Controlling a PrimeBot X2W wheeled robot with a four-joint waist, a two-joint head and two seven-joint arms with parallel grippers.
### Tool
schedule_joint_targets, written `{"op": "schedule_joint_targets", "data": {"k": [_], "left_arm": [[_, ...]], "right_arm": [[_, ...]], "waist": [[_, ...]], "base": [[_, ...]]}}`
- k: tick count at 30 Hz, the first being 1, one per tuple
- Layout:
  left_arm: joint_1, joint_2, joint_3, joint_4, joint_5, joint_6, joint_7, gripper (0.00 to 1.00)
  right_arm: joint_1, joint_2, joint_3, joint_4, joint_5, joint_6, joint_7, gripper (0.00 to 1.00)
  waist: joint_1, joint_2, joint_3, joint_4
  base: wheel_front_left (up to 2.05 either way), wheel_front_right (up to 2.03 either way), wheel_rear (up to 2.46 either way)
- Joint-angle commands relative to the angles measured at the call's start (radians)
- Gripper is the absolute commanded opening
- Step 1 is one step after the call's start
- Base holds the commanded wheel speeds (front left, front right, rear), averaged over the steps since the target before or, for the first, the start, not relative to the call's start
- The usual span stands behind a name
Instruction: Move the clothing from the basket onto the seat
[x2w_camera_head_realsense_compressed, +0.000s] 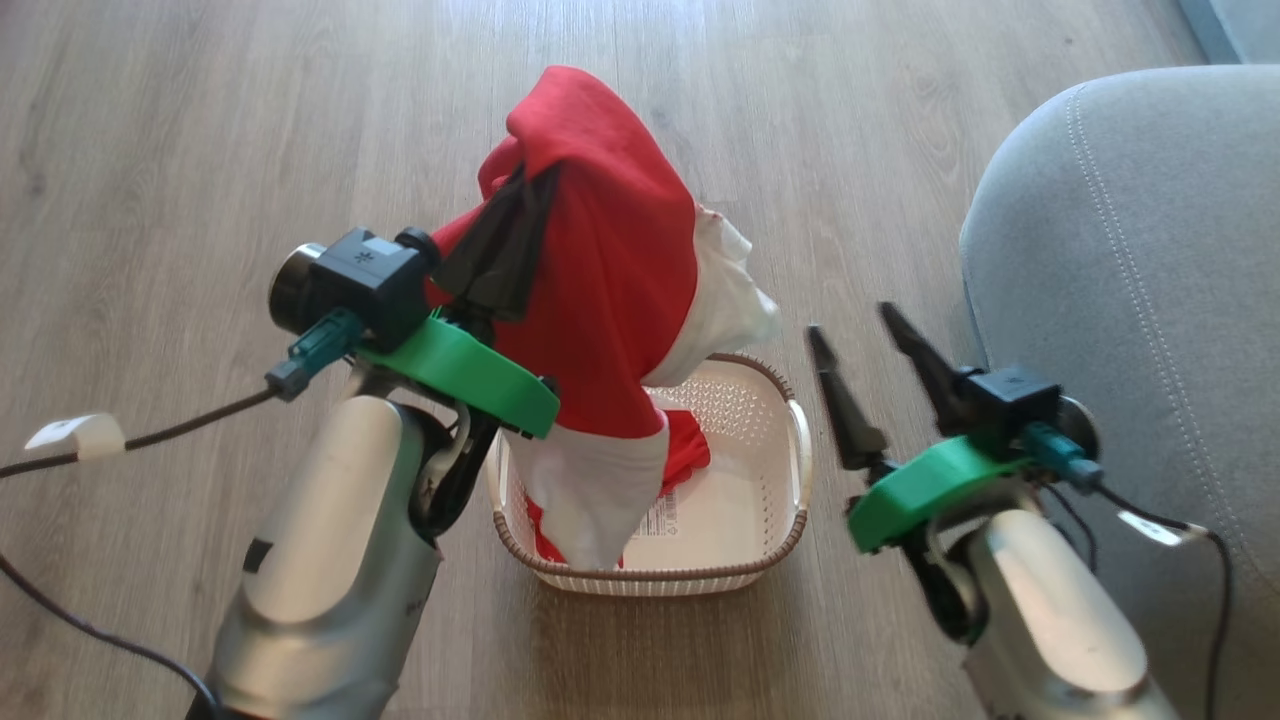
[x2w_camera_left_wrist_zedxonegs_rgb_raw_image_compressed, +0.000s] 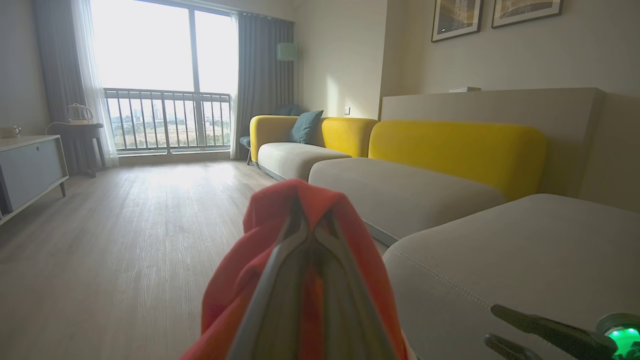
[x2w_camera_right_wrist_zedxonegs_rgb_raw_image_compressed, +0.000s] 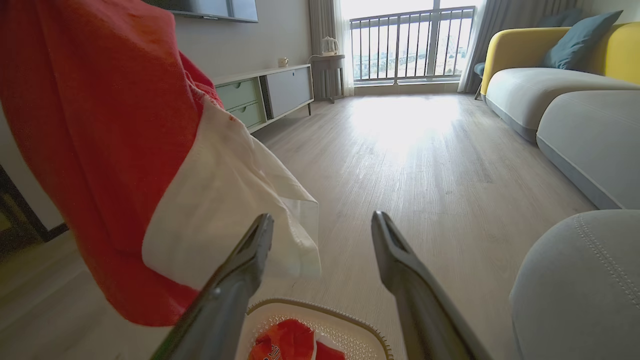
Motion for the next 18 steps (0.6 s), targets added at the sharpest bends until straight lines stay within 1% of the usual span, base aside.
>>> {"op": "schedule_joint_targets", "data": {"k": [1,2,7,11,14,18], "left_arm": [[-0.056,0.005,0.022,-0.045,0.004,-0.001,-0.012,0.0],[-0.056,0.005,0.022,-0.045,0.004,-0.001,-0.012,0.0],[-0.062,0.003,-0.014,-0.049,0.001,-0.001,-0.012,0.0],[-0.07,0.003,-0.043,-0.049,-0.001,-0.001,-0.012,0.0],[-0.077,0.003,-0.074,-0.056,-0.015,-0.001,-0.012,0.0],[-0.085,0.002,-0.118,-0.067,-0.035,-0.001,-0.012,0.0]], "right_arm": [[-0.051,0.008,0.079,-0.059,0.028,0.0,-0.006,1.0],[-0.051,0.008,0.079,-0.059,0.028,0.0,-0.006,1.0],[-0.104,0.008,0.221,-0.098,0.074,0.0,-0.006,1.0],[-0.153,0.008,0.305,-0.114,0.1,0.0,-0.006,1.0],[-0.189,0.008,0.347,-0.112,0.116,0.0,-0.006,1.0],[-0.223,0.008,0.376,-0.085,0.116,0.0,-0.006,1.0]], "waist": [[0.0001,0.0,0.003,0.001],[0.0001,0.0,0.003,0.001],[0.0001,0.0,0.004,0.009],[0.0001,0.0,0.007,0.021],[0.0001,0.0,0.009,0.032],[0.0001,0.0,0.01,0.048]], "base": [[0.0,0.0,0.0],[0.0,0.0,0.0],[0.0,0.0,0.0],[0.0,0.0,0.0],[0.0,0.0,0.0],[0.0,0.0,0.0]]}}
